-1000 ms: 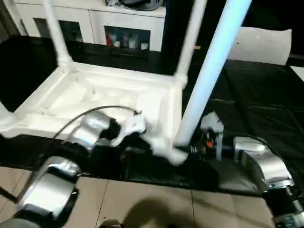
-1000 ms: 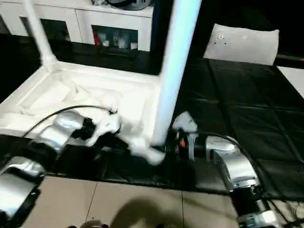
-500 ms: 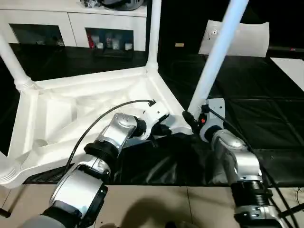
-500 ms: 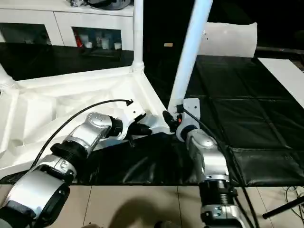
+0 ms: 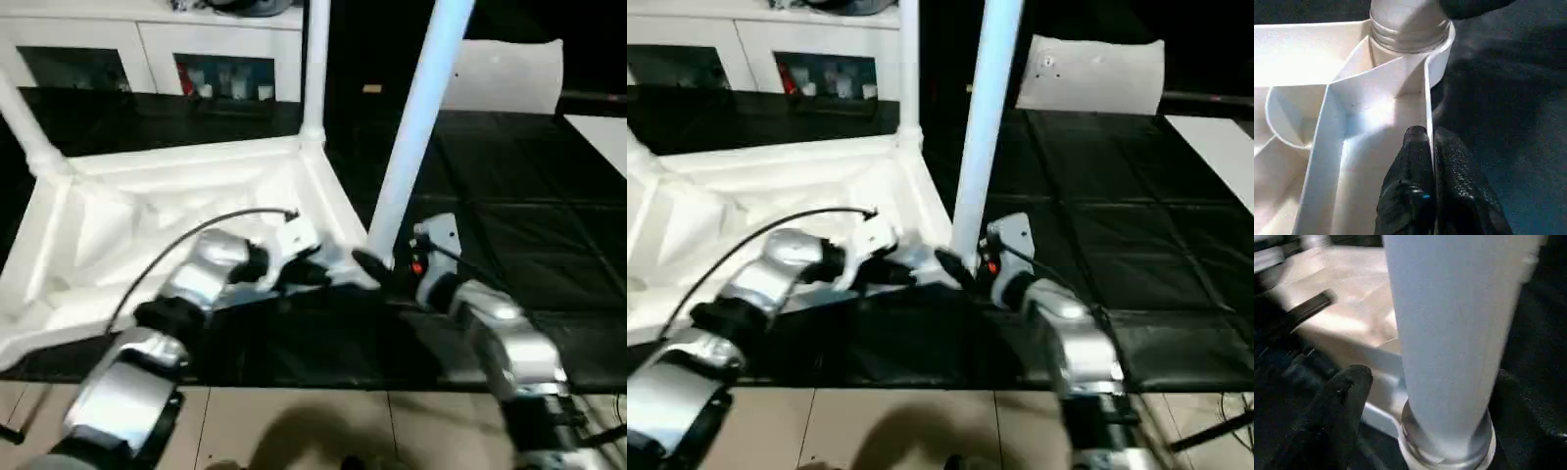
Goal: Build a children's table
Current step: Rotate leg to tighten
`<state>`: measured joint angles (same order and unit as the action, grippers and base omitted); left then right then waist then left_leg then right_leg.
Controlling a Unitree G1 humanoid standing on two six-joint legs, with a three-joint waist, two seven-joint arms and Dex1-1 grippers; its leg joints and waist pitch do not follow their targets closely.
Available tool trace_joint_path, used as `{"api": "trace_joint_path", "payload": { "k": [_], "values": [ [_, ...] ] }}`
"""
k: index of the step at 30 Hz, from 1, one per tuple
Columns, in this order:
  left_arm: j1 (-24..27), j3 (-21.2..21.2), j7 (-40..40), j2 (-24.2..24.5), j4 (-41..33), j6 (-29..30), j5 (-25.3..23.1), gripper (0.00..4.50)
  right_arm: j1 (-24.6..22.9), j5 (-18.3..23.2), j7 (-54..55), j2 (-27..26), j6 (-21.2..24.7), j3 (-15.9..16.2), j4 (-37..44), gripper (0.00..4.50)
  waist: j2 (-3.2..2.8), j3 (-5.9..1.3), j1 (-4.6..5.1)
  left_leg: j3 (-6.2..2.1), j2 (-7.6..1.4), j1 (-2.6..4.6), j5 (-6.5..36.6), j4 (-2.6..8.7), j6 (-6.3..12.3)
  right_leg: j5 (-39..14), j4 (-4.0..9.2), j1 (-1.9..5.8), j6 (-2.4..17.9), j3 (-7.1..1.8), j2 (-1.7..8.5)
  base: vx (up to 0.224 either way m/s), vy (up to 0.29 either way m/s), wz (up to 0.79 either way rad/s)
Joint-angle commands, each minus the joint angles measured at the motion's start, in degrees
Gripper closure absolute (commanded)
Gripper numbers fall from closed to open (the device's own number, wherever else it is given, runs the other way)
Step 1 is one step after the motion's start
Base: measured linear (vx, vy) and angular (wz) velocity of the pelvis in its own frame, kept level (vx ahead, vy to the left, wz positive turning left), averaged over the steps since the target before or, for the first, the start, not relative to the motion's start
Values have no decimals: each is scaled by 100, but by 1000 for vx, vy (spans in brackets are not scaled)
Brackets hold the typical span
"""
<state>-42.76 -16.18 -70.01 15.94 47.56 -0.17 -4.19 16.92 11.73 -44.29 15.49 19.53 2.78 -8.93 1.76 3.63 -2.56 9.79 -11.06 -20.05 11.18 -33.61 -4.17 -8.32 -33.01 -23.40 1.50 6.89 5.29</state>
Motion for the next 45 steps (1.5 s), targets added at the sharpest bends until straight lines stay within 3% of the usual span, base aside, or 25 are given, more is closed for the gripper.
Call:
{"api": "trace_joint_path", "payload": {
  "k": [1,5,9,10,14,17,23,35,43,45],
  "values": [
    [66,-158,-665,84,-103,-356,122,450,-46,144,-602,269,-67,125,139,31,41,-387,-24,-39,-223,-19,947,384,491,-1910,397,348,912,-341,384,0,0,0],
    [-12,-244,-1485,354,15,-682,171,450,-2,247,-1669,873,-288,385,116,10,49,-367,-114,-23,-223,8,1051,381,470,-2072,414,342,910,-356,404,0,0,0],
    [-77,-373,-1867,468,63,-856,121,450,84,359,-2241,1083,-308,506,44,10,56,-349,-164,-26,-249,17,1164,394,423,-2295,428,334,860,-342,402,0,0,0],
    [-96,-411,-1965,492,68,-897,111,450,123,383,-2375,1122,-331,533,1,34,55,-358,-184,-25,-254,15,1151,390,405,-2278,421,333,865,-344,409,0,0,0],
    [-163,-606,-2226,562,69,-1048,104,450,280,410,-2814,1250,-358,672,-161,61,54,-368,-272,-10,-276,61,1083,385,362,-2030,376,307,993,-359,407,0,0,0],
    [-204,-748,-2249,589,58,-1120,138,450,381,393,-2991,1302,-403,793,-265,95,54,-377,-302,-13,-285,32,1018,386,350,-1820,329,326,1066,-361,407,0,0,0],
    [-247,-934,-2249,580,72,-1213,256,450,511,382,-3252,1263,-491,901,-431,139,85,-389,-338,-7,-277,15,935,376,343,-1772,320,346,1049,-358,410,0,0,0],
    [-301,-1150,-2249,629,141,-1297,389,450,552,411,-3477,1239,-563,1022,-552,237,79,-395,-366,-10,-272,19,952,378,273,-1890,333,344,969,-354,410,0,0,0],
    [-326,-1047,-2243,580,256,-1284,279,450,476,444,-3494,1196,-527,1055,-499,249,78,-399,-363,-9,-266,15,914,375,274,-1897,334,348,947,-349,399,0,0,0],
    [-380,-943,-1743,475,375,-994,198,450,371,543,-3107,1014,-311,943,-341,249,85,-395,-361,-9,-263,10,914,374,274,-1895,334,353,945,-350,401,0,0,0]
  ]
}}
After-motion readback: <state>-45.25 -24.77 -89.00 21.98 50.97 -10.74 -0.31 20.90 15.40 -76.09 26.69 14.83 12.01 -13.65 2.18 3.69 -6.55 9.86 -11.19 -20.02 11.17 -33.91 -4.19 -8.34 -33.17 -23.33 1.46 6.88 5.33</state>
